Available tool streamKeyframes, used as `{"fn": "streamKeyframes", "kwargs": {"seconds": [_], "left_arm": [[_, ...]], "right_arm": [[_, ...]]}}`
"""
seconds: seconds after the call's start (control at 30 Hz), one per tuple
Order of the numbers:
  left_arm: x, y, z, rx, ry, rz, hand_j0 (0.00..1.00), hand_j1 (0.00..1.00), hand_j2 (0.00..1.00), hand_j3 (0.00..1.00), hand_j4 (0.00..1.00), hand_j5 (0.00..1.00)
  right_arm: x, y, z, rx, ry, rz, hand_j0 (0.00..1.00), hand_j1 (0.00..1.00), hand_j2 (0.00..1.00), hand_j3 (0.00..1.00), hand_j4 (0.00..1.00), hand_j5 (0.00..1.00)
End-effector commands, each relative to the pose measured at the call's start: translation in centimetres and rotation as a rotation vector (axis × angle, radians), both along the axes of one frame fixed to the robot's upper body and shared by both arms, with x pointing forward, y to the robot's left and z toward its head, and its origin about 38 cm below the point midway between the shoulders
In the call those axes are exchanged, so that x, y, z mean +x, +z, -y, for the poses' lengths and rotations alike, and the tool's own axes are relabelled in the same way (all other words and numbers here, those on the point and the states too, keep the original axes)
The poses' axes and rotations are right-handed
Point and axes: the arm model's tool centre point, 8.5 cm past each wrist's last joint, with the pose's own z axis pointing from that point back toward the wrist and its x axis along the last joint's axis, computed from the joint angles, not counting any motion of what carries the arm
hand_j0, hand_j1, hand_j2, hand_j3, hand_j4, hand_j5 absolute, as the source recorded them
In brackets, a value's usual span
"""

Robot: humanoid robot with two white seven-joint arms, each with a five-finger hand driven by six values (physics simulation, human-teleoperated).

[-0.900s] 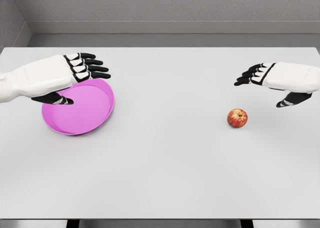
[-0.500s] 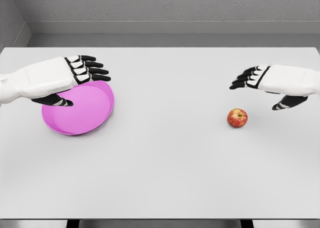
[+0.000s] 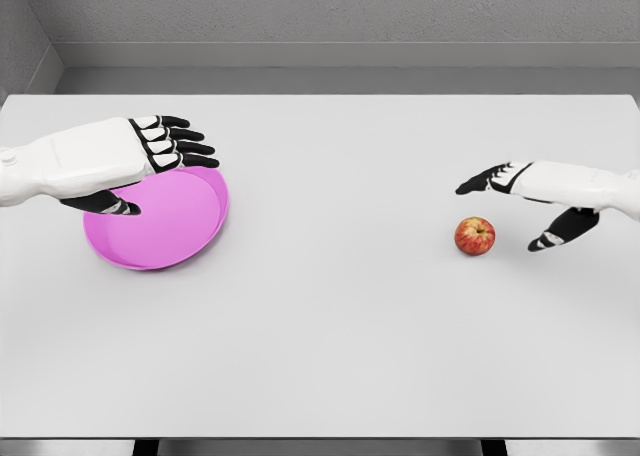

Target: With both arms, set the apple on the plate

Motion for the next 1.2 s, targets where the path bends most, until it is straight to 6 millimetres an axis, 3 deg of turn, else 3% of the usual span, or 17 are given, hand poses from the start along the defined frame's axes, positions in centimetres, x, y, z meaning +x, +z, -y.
{"fn": "streamKeyframes", "kwargs": {"seconds": [0.0, 0.13, 0.57, 0.9, 1.17], "left_arm": [[0.0, 0.1, -0.1, -0.005, 0.003, -0.001, 1.00, 1.00, 1.00, 1.00, 1.00, 1.00], [0.0, 0.1, -0.1, -0.005, 0.004, -0.003, 1.00, 1.00, 1.00, 1.00, 1.00, 1.00], [0.1, 0.2, -0.1, -0.008, 0.004, -0.001, 1.00, 1.00, 1.00, 1.00, 1.00, 1.00], [0.1, 0.2, -0.1, -0.007, 0.004, -0.002, 1.00, 1.00, 1.00, 1.00, 1.00, 1.00], [0.0, 0.1, -0.1, -0.007, 0.004, -0.003, 1.00, 1.00, 1.00, 1.00, 1.00, 1.00]], "right_arm": [[0.4, -1.8, 0.1, 0.006, -0.032, -0.047, 1.00, 1.00, 1.00, 1.00, 1.00, 1.00], [0.5, -2.4, 0.9, -0.002, -0.058, -0.061, 1.00, 1.00, 1.00, 1.00, 1.00, 1.00], [1.6, -5.2, -1.6, -0.026, -0.051, -0.084, 1.00, 1.00, 1.00, 1.00, 1.00, 1.00], [1.8, -5.6, -2.5, -0.033, -0.046, -0.090, 1.00, 1.00, 1.00, 1.00, 1.00, 1.00], [2.2, -5.5, -1.8, -0.044, -0.066, -0.087, 0.99, 0.99, 0.99, 0.99, 0.99, 0.99]]}}
